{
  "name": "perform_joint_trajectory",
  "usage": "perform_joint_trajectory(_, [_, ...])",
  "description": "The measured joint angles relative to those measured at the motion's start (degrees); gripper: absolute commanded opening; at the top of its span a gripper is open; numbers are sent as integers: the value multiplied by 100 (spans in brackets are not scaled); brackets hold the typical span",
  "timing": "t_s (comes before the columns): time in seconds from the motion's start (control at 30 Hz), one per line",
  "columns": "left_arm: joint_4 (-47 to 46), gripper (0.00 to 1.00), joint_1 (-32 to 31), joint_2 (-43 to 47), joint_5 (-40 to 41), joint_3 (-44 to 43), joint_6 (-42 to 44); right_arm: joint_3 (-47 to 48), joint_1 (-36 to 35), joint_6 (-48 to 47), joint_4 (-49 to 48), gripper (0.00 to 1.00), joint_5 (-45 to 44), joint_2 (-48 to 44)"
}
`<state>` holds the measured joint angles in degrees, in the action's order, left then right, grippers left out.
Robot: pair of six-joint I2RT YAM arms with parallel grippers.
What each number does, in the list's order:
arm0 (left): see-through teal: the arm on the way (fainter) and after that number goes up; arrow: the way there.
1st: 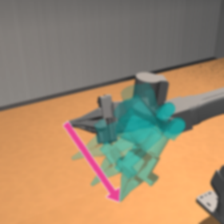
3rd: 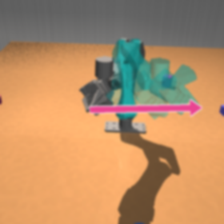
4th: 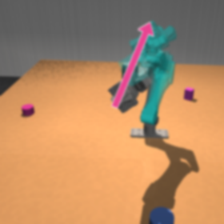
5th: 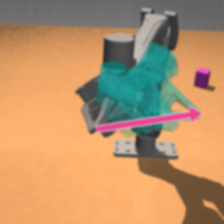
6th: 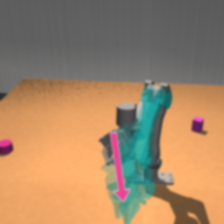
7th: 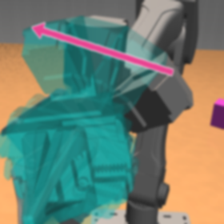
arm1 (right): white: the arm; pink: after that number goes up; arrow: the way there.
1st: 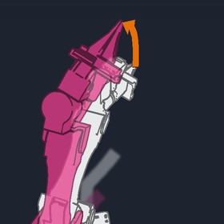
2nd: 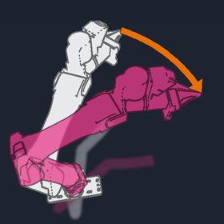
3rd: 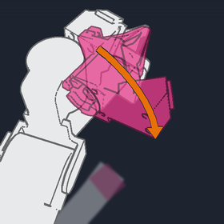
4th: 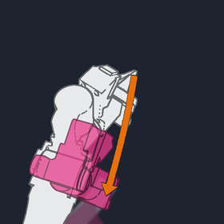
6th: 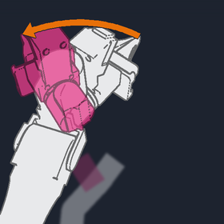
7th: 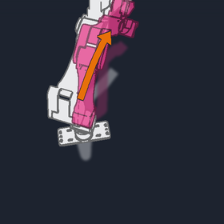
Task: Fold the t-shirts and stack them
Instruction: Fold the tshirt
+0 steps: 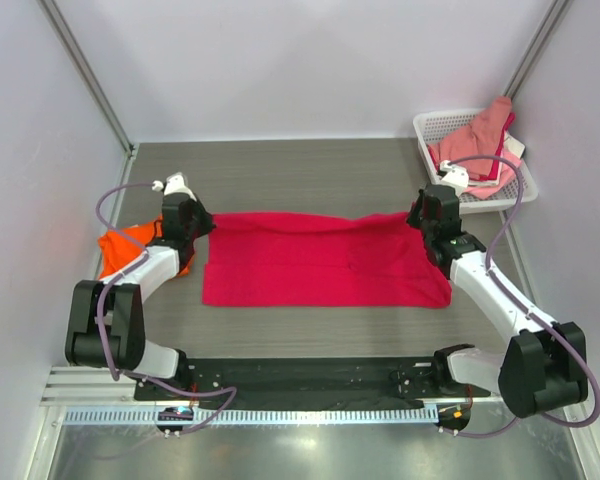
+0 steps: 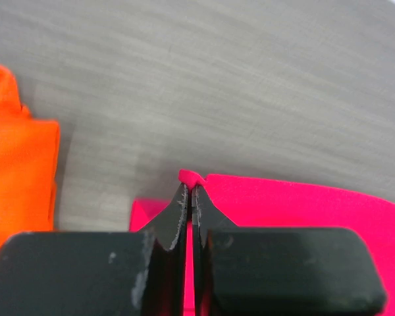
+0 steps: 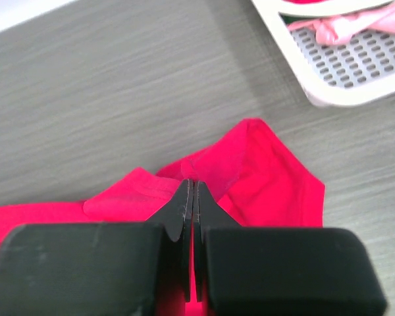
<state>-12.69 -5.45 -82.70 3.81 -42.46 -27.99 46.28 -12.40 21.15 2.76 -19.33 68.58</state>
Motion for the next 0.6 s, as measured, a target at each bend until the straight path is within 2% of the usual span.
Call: perform_joint_trajectory(0.6, [208,0,0,1106,-125,857,-85,-848,-267,142,914,1,-144,-1604])
